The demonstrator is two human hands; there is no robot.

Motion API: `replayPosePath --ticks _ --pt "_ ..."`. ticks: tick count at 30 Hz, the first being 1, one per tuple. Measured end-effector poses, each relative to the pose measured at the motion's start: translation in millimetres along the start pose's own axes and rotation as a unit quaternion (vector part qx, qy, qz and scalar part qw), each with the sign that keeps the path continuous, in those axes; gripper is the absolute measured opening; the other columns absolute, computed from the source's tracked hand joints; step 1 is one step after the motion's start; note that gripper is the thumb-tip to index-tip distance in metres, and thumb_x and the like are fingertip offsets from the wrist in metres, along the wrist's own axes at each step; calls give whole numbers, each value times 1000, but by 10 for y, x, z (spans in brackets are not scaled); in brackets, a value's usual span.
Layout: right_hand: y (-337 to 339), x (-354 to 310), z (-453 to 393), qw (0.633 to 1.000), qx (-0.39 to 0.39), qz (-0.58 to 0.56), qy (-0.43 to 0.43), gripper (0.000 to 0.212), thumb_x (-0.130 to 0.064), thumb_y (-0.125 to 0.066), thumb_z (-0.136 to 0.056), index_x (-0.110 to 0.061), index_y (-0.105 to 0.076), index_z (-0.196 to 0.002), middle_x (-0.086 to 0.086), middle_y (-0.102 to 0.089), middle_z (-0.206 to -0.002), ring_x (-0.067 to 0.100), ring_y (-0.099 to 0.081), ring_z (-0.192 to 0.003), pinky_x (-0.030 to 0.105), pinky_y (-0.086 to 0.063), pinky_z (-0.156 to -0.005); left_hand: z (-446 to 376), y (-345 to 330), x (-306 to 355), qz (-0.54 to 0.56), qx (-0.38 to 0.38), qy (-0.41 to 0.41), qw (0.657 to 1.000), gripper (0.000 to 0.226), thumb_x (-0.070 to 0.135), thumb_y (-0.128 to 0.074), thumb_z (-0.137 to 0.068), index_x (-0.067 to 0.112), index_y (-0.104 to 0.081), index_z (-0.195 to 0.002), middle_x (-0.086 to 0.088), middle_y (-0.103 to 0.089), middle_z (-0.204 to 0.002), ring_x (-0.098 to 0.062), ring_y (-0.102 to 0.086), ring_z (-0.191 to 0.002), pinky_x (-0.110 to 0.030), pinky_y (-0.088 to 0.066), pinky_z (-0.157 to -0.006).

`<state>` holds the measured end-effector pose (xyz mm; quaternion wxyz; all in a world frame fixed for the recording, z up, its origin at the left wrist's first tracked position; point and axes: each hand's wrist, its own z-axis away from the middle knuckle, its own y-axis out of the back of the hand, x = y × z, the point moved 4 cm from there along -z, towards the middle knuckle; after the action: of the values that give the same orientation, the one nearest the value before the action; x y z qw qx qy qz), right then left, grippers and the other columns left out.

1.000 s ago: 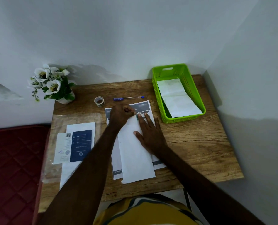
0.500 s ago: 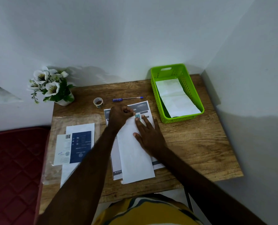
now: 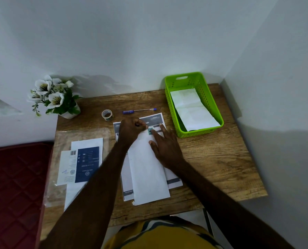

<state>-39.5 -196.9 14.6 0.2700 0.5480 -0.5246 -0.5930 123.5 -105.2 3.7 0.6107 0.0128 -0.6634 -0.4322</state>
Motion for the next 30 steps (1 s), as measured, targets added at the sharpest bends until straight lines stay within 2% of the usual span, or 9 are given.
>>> replayPosePath --ticks 3,7,11,14,20,26,30 --pt "-46 -31 -55 999 -36 18 14 63 -46 -27 -103 -13 -40 -155 13 -38 -160 26 -27 -153 55 -21 -121 28 19 6 16 7 -6 1000 8 15 -83 -84 14 -79 -91 7 -73 -83 4 -67 -72 -7 -49 -65" --pt "-170 -13 -45 994 -101 44 15 70 -51 -14 -101 -15 -29 -159 7 -34 -163 24 -20 -155 60 -21 -121 34 14 -11 33 9 -7 999 8 15 -83 -84 18 -78 -89 10 -72 -82 10 -67 -75 -4 -48 -66" --pt "-99 0 -125 998 -69 -1 -1 67 -48 -19 -100 -14 -39 -155 13 -41 -159 26 -26 -153 56 -20 -123 30 0 -35 27 7 -9 1000 9 17 -83 -84 18 -78 -92 8 -73 -84 6 -68 -75 -6 -49 -68" --pt "-57 50 -118 997 -43 -41 -39 63 -43 -22 -101 -14 -37 -155 15 -31 -163 24 -19 -155 51 -16 -123 24 -16 -29 14 9 -8 1000 14 16 -83 -84 13 -79 -96 7 -73 -85 3 -68 -77 -14 -51 -73" --pt "-298 31 44 991 -116 65 -13 73 -53 -10 -101 -15 -15 -162 4 -18 -169 19 -5 -158 53 -4 -126 64 -29 -23 26 7 13 1000 11 18 -81 -86 16 -79 -96 6 -74 -91 -4 -69 -86 -20 -53 -79" --pt "-204 -36 77 996 -76 53 5 69 -54 -17 -104 -15 -26 -160 6 -29 -166 22 -16 -156 58 -14 -124 90 -25 1 19 10 22 1000 11 21 -80 -88 16 -78 -97 6 -74 -92 -4 -68 -87 -21 -51 -81" --pt "-244 -70 143 995 -98 31 -10 69 -55 -17 -104 -19 -16 -162 4 -24 -167 21 -10 -157 57 -4 -125 106 -28 29 -3 11 13 1000 12 23 -77 -89 16 -78 -99 1 -76 -97 -11 -69 -91 -30 -54 -87"
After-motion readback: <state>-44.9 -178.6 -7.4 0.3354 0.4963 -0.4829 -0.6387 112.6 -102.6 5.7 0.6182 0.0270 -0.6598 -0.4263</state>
